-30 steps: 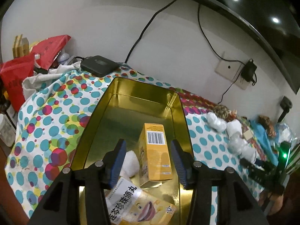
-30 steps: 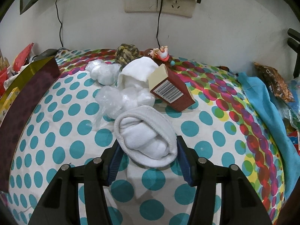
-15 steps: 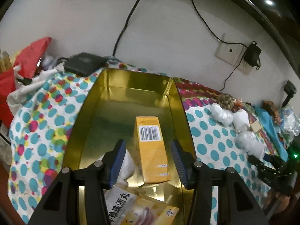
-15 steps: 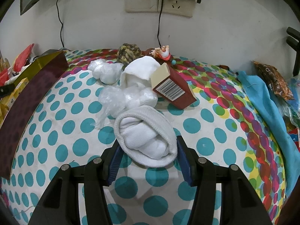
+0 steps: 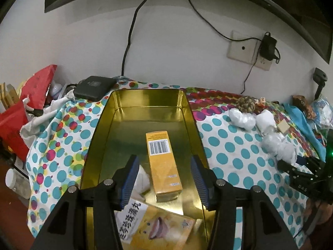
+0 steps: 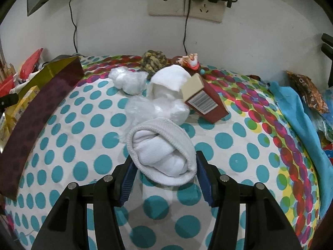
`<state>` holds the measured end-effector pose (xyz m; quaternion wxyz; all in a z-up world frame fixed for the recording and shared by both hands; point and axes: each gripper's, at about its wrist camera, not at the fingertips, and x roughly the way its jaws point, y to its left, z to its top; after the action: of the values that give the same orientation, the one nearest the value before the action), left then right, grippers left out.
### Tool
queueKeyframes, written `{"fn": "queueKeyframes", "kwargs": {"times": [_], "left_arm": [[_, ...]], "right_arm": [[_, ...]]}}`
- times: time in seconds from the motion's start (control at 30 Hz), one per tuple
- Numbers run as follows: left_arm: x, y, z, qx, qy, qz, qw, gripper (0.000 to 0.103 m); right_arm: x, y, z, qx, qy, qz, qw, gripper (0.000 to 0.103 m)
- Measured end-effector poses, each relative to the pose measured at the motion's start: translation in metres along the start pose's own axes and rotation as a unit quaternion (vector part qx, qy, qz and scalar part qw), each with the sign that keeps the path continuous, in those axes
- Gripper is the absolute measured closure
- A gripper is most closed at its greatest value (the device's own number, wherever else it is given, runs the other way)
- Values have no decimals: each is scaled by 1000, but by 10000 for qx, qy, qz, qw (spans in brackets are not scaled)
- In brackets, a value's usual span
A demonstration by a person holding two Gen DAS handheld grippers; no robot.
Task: Organize objects
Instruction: 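Carry the white sock into the gold tray with the right gripper and release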
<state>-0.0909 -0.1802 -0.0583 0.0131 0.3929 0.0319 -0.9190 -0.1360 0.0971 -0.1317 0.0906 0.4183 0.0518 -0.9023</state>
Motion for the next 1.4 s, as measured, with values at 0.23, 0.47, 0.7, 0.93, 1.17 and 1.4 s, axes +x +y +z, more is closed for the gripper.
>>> {"fn": "queueKeyframes", "kwargs": {"times": [0.23,0.47,0.7,0.93,1.17,1.4], "left_arm": [[-27,-13,-2,152,-36,129,9998,47],[-56,-21,-5,217,-112,218,9995,44],[-95,-10,-10,22,-323,386,9987,41],[-131,7,-15,-77,-556,730,9958,39],[-151,22,-21,-249,-678,820,9940,29],[-151,32,-27,-361,-667,778,9941,28]], "right_arm": [[-9,15,1,-91,-87,124,9998,51],[-26,42,10,-328,-235,343,9986,51],[-45,84,28,-772,-445,704,9935,51],[-61,132,48,-1105,-619,1264,9839,51],[-60,179,61,-1482,-558,1580,9747,51],[-46,211,62,-1686,-366,1742,9695,51]]}}
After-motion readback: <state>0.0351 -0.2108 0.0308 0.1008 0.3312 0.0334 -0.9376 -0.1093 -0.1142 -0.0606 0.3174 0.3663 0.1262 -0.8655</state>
